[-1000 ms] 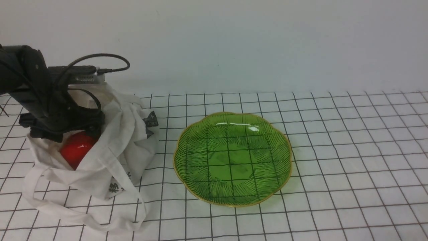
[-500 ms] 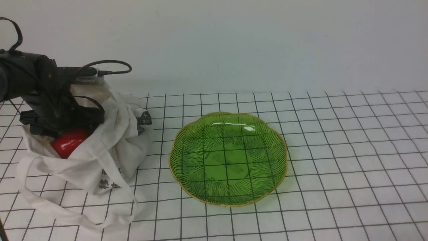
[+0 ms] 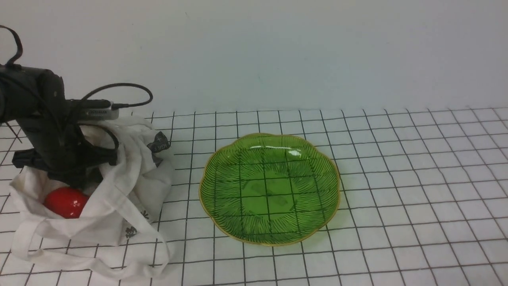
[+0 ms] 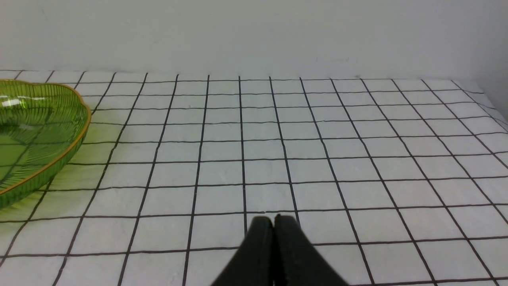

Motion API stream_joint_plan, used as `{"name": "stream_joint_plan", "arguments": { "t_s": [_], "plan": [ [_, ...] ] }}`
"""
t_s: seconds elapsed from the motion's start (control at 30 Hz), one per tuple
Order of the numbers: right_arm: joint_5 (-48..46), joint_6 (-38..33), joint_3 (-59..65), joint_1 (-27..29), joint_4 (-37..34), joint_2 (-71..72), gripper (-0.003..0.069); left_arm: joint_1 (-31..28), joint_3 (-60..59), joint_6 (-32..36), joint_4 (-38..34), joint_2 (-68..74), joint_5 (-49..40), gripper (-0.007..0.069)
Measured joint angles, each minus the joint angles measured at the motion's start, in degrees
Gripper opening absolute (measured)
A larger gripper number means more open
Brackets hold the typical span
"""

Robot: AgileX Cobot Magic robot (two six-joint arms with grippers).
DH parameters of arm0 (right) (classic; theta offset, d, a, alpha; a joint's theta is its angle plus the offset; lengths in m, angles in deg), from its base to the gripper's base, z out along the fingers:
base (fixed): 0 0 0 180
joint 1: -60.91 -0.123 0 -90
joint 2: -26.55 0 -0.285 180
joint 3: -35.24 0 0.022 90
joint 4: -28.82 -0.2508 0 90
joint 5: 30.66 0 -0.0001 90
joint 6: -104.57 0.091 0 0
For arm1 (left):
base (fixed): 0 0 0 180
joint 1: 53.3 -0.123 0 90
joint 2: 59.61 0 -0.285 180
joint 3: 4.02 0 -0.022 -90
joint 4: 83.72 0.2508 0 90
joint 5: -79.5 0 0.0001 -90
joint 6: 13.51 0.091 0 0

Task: Take vegetables from bag on white checkered tablecloth place on plate.
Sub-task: 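Reach into the bag and grasp the red bell pepper with the left gripper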

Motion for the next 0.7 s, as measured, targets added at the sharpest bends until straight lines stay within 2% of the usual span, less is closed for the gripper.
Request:
{"name": "stream_joint_plan", "arguments": {
  "t_s": [0.17,0.4,0.57,0.6,0.63,0.7],
  "plan": [
    [0.0,0.0,0.0,0.0,0.0,0.0,-0.0016,0.0,0.0,5.5,-3.0,-4.2,-2.5,-0.0008],
    [0.0,0.0,0.0,0.0,0.0,0.0,-0.0016,0.1,0.0,18.9,-5.3,-5.8,-9.4,0.0015],
    [0.0,0.0,0.0,0.0,0.0,0.0,-0.0016,1.8,0.0,21.1,-6.3,-5.8,-13.5,0.0159],
    [0.0,0.0,0.0,0.0,0.0,0.0,-0.0016,2.5,0.0,20.0,-5.7,-5.8,-14.0,0.0228],
    [0.0,0.0,0.0,0.0,0.0,0.0,-0.0016,2.8,0.0,18.7,-5.4,-5.8,-14.2,0.0260],
    [0.0,0.0,0.0,0.0,0.0,0.0,-0.0016,3.2,0.0,12.6,-4.4,-5.8,-14.4,0.0371]
  ]
}}
